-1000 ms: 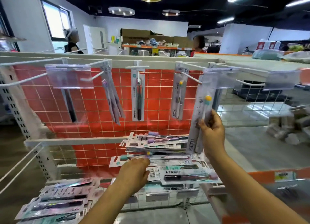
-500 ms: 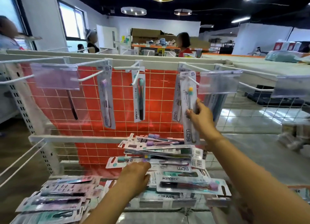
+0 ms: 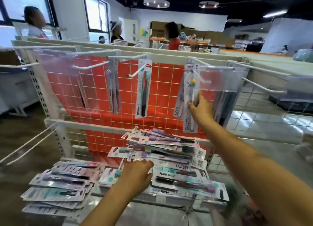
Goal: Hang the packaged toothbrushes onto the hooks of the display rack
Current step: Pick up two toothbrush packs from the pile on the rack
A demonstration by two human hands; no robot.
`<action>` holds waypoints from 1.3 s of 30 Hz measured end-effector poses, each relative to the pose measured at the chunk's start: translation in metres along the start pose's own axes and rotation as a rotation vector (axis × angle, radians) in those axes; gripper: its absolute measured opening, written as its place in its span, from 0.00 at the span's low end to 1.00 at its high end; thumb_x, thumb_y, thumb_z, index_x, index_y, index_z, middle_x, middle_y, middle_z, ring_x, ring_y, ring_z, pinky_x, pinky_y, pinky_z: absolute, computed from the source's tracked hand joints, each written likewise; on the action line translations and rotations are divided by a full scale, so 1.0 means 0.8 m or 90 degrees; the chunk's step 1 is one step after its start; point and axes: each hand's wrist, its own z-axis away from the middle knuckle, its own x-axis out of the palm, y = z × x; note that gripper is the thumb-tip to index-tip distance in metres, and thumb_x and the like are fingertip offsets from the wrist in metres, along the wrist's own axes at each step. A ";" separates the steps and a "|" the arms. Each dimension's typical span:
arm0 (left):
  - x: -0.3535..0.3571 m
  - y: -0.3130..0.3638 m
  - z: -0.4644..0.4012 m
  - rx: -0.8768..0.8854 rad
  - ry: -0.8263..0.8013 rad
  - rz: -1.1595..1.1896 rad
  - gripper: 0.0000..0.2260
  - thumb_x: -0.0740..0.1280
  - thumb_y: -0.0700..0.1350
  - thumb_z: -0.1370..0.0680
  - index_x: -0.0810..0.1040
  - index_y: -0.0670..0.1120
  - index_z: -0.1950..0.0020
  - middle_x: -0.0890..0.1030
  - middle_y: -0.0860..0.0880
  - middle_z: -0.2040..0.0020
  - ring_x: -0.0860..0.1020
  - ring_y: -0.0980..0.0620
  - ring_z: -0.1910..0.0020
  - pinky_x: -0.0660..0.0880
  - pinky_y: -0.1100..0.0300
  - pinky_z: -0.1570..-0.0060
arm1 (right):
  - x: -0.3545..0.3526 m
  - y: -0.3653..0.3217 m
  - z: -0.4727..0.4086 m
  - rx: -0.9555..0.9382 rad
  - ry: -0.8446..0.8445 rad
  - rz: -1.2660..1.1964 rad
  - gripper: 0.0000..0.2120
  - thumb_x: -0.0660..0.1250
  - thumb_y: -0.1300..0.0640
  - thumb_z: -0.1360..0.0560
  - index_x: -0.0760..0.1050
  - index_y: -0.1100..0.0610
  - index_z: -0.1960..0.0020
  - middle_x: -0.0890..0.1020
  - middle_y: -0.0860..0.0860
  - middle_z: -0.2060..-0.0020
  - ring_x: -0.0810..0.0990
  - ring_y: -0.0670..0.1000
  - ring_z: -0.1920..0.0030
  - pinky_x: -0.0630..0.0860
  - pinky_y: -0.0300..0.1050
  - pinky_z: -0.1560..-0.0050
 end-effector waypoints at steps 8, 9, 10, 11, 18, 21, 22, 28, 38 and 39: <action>-0.018 -0.011 0.010 0.025 0.028 0.041 0.15 0.60 0.50 0.21 0.72 0.49 0.36 0.77 0.48 0.39 0.75 0.48 0.41 0.73 0.56 0.46 | -0.001 0.001 0.076 -0.053 -0.027 0.175 0.24 0.63 0.57 0.23 0.64 0.60 0.29 0.72 0.58 0.36 0.71 0.56 0.37 0.67 0.46 0.38; -0.021 -0.016 0.013 0.036 0.030 0.050 0.14 0.59 0.50 0.21 0.72 0.48 0.36 0.77 0.48 0.40 0.75 0.48 0.42 0.72 0.56 0.47 | 0.002 0.003 0.091 -0.056 -0.043 0.186 0.22 0.62 0.57 0.23 0.66 0.58 0.30 0.73 0.57 0.37 0.71 0.55 0.37 0.66 0.44 0.38; -0.023 -0.022 0.016 0.048 0.034 0.055 0.15 0.59 0.50 0.20 0.71 0.49 0.35 0.77 0.49 0.40 0.75 0.48 0.42 0.71 0.56 0.47 | 0.008 0.005 0.105 -0.049 -0.059 0.196 0.21 0.62 0.57 0.23 0.67 0.58 0.30 0.73 0.56 0.36 0.71 0.54 0.36 0.65 0.43 0.37; -0.024 -0.028 0.019 0.059 0.037 0.058 0.15 0.59 0.50 0.20 0.71 0.49 0.35 0.77 0.49 0.40 0.74 0.49 0.41 0.71 0.56 0.47 | 0.014 0.006 0.120 -0.037 -0.072 0.200 0.21 0.62 0.57 0.23 0.68 0.58 0.31 0.73 0.55 0.35 0.70 0.54 0.35 0.64 0.43 0.36; 0.003 -0.042 0.047 0.081 0.011 0.129 0.16 0.60 0.51 0.21 0.71 0.49 0.34 0.75 0.49 0.37 0.73 0.48 0.38 0.72 0.54 0.43 | 0.063 0.030 0.230 -0.022 -0.130 0.129 0.16 0.64 0.62 0.24 0.74 0.62 0.37 0.79 0.57 0.42 0.76 0.54 0.42 0.69 0.41 0.42; 0.023 -0.034 0.070 0.091 -0.021 0.156 0.17 0.59 0.51 0.20 0.69 0.51 0.31 0.73 0.51 0.34 0.71 0.50 0.36 0.70 0.55 0.40 | 0.079 0.042 0.270 -0.059 -0.127 0.074 0.11 0.65 0.65 0.25 0.79 0.63 0.43 0.82 0.56 0.50 0.79 0.51 0.51 0.71 0.30 0.52; 0.029 -0.032 0.077 0.097 -0.031 0.156 0.17 0.59 0.51 0.20 0.69 0.51 0.31 0.73 0.52 0.34 0.71 0.51 0.36 0.70 0.56 0.40 | 0.085 0.048 0.282 -0.085 -0.118 0.051 0.10 0.65 0.66 0.26 0.80 0.64 0.47 0.82 0.55 0.54 0.79 0.49 0.55 0.70 0.26 0.55; 0.061 -0.031 0.107 0.078 -0.055 0.145 0.17 0.58 0.51 0.20 0.69 0.52 0.32 0.74 0.53 0.35 0.71 0.52 0.37 0.70 0.57 0.42 | 0.114 0.085 0.337 -0.149 -0.153 -0.038 0.15 0.58 0.59 0.30 0.81 0.61 0.52 0.79 0.46 0.59 0.79 0.45 0.59 0.77 0.35 0.58; 0.211 -0.031 0.132 0.022 -0.071 0.110 0.18 0.57 0.53 0.20 0.67 0.53 0.29 0.70 0.54 0.30 0.68 0.55 0.33 0.65 0.62 0.37 | 0.176 0.242 0.405 -0.137 -0.204 -0.057 0.12 0.61 0.62 0.28 0.81 0.60 0.49 0.82 0.52 0.57 0.80 0.43 0.56 0.78 0.34 0.53; 0.231 -0.031 0.128 0.022 -0.067 0.110 0.18 0.57 0.52 0.20 0.67 0.53 0.29 0.70 0.54 0.30 0.68 0.54 0.33 0.65 0.62 0.38 | 0.185 0.261 0.406 -0.141 -0.198 -0.046 0.12 0.62 0.63 0.28 0.81 0.60 0.48 0.82 0.52 0.56 0.80 0.45 0.55 0.78 0.34 0.53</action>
